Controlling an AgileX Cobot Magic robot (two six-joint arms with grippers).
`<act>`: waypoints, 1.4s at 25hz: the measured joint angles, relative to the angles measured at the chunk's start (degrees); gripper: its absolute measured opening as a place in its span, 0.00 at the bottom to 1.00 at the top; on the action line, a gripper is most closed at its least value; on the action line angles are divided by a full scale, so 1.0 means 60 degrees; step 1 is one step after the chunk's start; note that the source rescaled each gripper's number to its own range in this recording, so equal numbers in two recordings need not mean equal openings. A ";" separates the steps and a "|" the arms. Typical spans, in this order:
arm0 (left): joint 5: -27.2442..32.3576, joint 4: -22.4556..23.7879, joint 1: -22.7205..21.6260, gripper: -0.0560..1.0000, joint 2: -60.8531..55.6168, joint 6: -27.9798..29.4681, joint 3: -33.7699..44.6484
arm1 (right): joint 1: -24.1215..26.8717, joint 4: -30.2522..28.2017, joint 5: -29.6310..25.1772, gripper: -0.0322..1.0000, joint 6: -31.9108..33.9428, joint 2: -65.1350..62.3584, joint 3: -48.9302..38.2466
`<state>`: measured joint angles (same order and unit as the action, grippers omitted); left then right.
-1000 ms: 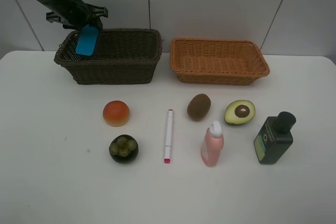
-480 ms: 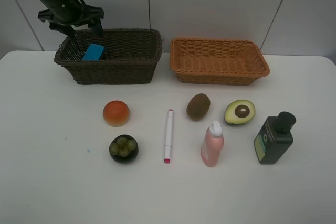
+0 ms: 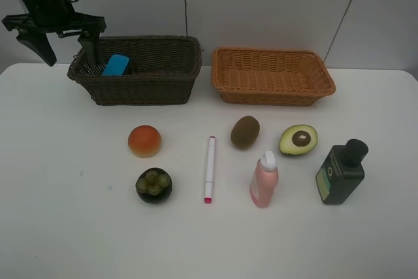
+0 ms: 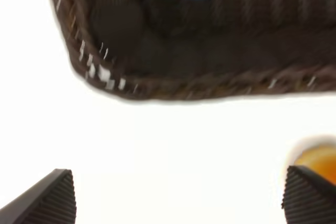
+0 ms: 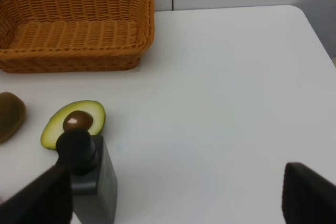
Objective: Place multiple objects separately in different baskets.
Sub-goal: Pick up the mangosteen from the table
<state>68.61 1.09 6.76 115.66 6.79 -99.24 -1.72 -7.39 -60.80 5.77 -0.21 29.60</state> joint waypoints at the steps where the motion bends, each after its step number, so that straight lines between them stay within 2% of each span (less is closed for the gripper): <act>1: 0.0000 0.0055 0.0000 0.98 -0.0213 0.0024 0.0389 | 0.0000 0.0000 0.0000 1.00 0.0000 0.0000 0.0000; 11: 0.0008 0.0439 -0.0009 0.98 -0.4073 0.0639 0.4065 | 0.0000 0.0000 0.0000 1.00 0.0000 0.0000 0.0000; 21: 0.0020 0.0364 -0.0009 0.98 -0.9719 0.0817 0.7234 | 0.0000 0.0000 0.0000 1.00 0.0000 0.0000 0.0000; 28: 0.0042 0.0364 -0.0009 0.98 -1.3208 0.0497 0.8799 | 0.0000 0.0000 0.0000 1.00 0.0000 0.0000 0.0000; 35: 0.0045 0.0364 -0.0009 0.98 -1.5349 -0.0043 0.9613 | 0.0000 0.0000 0.0000 1.00 0.0000 0.0000 0.0000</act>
<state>68.88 3.27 6.70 23.56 6.53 -41.56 -1.72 -7.39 -60.80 5.77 -0.21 29.60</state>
